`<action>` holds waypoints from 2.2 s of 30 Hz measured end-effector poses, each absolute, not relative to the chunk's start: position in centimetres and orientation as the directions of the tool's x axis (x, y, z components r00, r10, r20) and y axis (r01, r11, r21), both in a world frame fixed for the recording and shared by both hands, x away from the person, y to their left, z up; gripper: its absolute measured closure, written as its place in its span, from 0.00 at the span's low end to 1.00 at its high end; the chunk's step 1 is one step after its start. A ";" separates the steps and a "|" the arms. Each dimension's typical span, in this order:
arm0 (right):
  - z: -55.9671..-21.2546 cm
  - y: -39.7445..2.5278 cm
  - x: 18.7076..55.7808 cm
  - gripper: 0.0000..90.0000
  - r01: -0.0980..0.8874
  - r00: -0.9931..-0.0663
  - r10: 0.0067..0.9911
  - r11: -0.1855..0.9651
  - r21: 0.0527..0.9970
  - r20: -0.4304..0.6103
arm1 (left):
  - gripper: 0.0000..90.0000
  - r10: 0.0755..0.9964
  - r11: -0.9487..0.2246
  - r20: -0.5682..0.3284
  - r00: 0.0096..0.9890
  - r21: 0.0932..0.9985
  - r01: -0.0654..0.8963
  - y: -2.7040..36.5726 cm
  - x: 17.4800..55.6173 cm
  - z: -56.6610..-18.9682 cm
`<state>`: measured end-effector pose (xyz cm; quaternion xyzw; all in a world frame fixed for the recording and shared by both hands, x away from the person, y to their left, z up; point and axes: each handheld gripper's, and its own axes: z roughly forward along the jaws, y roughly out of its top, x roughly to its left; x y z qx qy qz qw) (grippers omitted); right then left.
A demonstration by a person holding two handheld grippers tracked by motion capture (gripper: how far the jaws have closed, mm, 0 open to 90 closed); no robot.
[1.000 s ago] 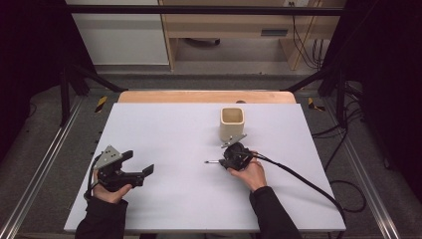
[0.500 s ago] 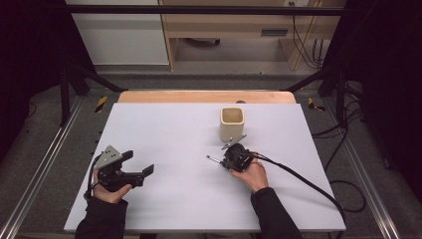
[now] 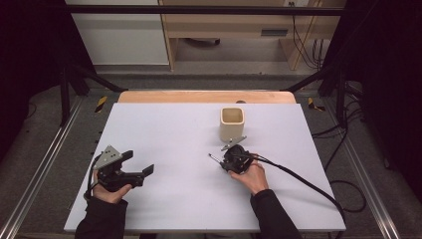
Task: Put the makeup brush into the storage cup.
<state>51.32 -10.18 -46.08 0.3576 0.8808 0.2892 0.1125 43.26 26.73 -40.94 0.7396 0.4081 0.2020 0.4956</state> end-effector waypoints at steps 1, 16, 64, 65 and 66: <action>-45.9 -10.2 51.3 0.80 0.557 -0.722 0.691 0.578 0.597 0.004 | 0.05 0.804 -0.176 -0.105 0.585 0.898 0.403 26.7 43.2 -40.9; -42.2 -9.1 52.5 0.56 0.555 -0.765 0.643 0.688 0.468 -0.038 | 0.05 0.800 -0.179 -0.105 0.591 0.898 0.402 26.8 43.3 -40.8; -44.5 -6.5 54.3 0.94 0.582 -0.787 0.615 0.766 0.273 -0.048 | 0.05 0.797 -0.189 -0.104 0.595 0.893 0.409 26.7 43.4 -41.0; -44.4 -6.6 54.3 0.94 0.580 -0.787 0.615 0.765 0.279 -0.050 | 0.05 0.797 -0.189 -0.104 0.595 0.892 0.410 26.6 43.4 -41.1; -44.0 -6.4 54.0 0.94 0.618 -0.760 0.649 0.738 0.271 -0.034 | 0.05 0.797 -0.189 -0.104 0.595 0.892 0.410 26.6 43.4 -41.1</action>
